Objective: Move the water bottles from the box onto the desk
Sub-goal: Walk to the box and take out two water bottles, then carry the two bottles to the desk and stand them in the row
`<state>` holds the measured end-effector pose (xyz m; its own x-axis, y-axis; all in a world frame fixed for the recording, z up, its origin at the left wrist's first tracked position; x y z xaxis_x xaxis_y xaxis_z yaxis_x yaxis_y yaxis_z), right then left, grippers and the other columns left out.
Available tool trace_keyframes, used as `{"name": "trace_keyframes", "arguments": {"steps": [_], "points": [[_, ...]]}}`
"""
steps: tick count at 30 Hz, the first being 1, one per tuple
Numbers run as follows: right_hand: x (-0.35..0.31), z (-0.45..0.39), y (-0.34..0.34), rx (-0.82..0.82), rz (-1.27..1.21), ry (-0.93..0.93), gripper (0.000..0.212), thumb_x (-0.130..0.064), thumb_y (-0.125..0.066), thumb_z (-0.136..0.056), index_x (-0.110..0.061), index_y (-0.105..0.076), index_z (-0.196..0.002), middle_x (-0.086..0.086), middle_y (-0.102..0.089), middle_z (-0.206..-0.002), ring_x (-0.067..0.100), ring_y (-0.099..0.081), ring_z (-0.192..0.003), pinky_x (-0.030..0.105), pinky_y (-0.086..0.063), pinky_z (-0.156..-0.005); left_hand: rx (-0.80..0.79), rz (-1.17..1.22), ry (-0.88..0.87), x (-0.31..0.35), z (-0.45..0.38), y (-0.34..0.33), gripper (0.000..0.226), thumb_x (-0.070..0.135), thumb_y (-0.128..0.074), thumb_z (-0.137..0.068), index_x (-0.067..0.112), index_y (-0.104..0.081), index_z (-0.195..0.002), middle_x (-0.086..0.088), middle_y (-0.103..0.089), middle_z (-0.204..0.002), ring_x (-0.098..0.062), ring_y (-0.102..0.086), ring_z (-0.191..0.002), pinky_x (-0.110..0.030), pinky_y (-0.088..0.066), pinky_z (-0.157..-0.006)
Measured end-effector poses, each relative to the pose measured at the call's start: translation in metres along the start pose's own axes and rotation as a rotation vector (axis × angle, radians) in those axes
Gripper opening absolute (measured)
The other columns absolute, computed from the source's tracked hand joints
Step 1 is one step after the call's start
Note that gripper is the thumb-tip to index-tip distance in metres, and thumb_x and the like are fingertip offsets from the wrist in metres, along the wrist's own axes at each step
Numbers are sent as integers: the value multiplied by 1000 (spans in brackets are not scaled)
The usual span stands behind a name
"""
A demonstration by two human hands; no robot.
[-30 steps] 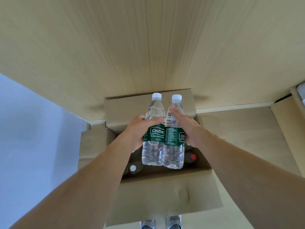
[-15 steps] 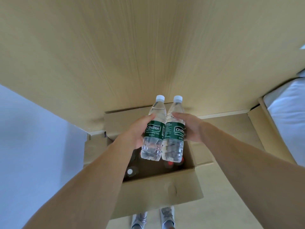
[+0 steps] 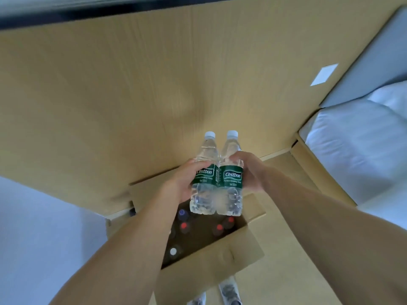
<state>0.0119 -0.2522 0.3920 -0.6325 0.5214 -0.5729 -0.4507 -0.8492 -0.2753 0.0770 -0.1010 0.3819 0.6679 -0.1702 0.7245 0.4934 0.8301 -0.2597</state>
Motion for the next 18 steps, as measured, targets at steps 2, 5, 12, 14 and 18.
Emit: {"name": "trace_keyframes", "arguments": {"steps": [2, 5, 12, 14, 18], "points": [[-2, 19, 6, 23, -25, 14, 47, -14, -62, -87, -9, -42, -129, 24, -71, -110, 37, -72, -99, 53, -58, -83, -63, 1, -2, 6, 6, -11, 30, 20, -62, -95, 6, -55, -121, -22, -71, -106, -38, -70, -99, -58, -55, -94], [-1, 46, 23, 95, -11, 68, 50, -18, -67, -89, -5, -42, -131, 22, -69, -118, 34, -69, -107, 51, -55, -91, -180, 12, 34, 9, 18, -35, 18, 15, -52, -95, 7, -59, -110, -15, -71, -88, -31, -70, -83, -49, -56, -85], [14, 111, 77, 247, -138, 221, 71, -37, -83, -74, -5, -54, -130, 18, -70, -120, 34, -69, -108, 50, -54, -97, -306, -171, 5, 8, 40, -107, 38, 14, -70, -92, 9, -61, -128, -16, -74, -113, -32, -74, -101, -47, -61, -80], [19, 129, 92, 249, -200, 258, 64, -34, -82, -77, -4, -56, -128, 19, -73, -113, 34, -72, -101, 46, -60, -83, -356, -226, 27, 0, 48, -136, 41, 17, -74, -90, 3, -62, -126, -18, -74, -112, -34, -73, -102, -51, -59, -88], [38, 167, 131, 307, -290, 301, 61, -33, -79, -80, -4, -56, -128, 20, -73, -112, 34, -72, -97, 44, -60, -78, -361, -336, 18, -17, 61, -190, 46, 29, -81, -85, 8, -62, -122, -16, -76, -105, -36, -74, -97, -59, -57, -89]]}}
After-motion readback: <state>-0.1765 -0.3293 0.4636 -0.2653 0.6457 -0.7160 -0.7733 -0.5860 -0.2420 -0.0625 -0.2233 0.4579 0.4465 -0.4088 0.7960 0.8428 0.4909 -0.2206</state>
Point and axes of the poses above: each hand's wrist, its own z-axis away from the middle knuckle, its own y-axis out of the back of the hand, x = y × z, the point moved 8 cm from there along -z, towards the middle knuckle
